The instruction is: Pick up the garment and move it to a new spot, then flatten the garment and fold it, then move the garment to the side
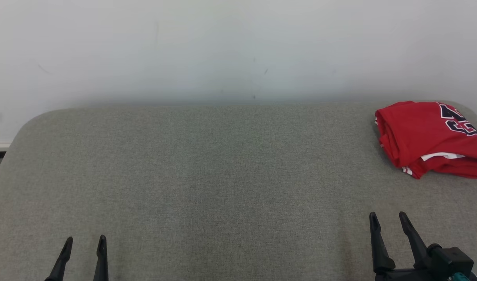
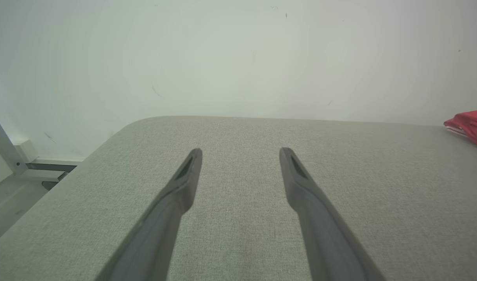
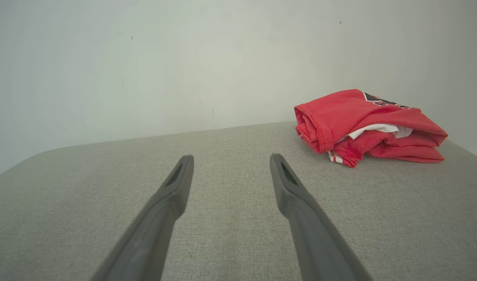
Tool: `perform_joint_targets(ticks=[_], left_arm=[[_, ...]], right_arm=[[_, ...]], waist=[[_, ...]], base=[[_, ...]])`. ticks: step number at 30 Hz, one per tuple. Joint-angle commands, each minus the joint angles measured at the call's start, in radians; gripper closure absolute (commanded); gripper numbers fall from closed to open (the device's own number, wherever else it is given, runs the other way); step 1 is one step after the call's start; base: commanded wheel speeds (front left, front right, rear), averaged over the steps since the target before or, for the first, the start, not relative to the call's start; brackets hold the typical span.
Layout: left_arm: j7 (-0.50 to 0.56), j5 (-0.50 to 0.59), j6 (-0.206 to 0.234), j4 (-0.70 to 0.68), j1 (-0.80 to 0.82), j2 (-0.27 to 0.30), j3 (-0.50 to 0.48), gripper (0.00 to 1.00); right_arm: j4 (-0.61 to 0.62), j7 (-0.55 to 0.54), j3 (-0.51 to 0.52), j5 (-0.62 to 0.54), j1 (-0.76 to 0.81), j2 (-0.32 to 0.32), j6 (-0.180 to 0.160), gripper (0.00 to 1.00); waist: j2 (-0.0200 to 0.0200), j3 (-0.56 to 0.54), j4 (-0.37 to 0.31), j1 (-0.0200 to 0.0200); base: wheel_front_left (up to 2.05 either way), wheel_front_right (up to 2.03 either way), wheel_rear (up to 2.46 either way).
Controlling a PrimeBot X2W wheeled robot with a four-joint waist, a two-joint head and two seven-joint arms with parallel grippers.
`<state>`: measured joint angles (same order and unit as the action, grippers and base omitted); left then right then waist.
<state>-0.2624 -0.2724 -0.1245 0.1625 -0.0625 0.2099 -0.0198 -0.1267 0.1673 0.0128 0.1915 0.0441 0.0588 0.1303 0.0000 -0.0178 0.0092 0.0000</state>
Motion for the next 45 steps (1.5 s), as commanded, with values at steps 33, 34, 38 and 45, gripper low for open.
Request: perform_joint_targets(ticks=[33,34,38,45], left_arm=[[0.128,-0.445,-0.002,0.052,0.054,-0.065,-0.028,1.00],[0.132,-0.460,-0.002,0.052,0.056,-0.066,-0.029,1.00],[0.151,-0.528,-0.002,0.054,0.066,-0.073,-0.034,1.00],[0.172,-0.604,-0.003,0.057,0.077,-0.082,-0.040,1.00]], right_arm=[[-0.063,-0.094,0.033,0.471,-0.041,-0.005,0.000,1.00],[-0.064,-0.097,0.034,0.486,-0.043,-0.005,0.000,1.00],[-0.067,-0.111,0.040,0.558,-0.052,-0.006,0.000,1.00],[-0.072,-0.127,0.046,0.639,-0.062,-0.006,0.000,1.00]], waist=[[0.0000,0.005,-0.003,0.0000],[0.0000,0.005,-0.003,0.0000],[0.0000,0.006,-0.003,0.0000],[0.0000,0.007,-0.003,0.0000]], base=[[0.00,0.00,0.00],[0.00,0.00,0.00],[0.00,0.00,0.00],[0.00,0.00,0.00]])
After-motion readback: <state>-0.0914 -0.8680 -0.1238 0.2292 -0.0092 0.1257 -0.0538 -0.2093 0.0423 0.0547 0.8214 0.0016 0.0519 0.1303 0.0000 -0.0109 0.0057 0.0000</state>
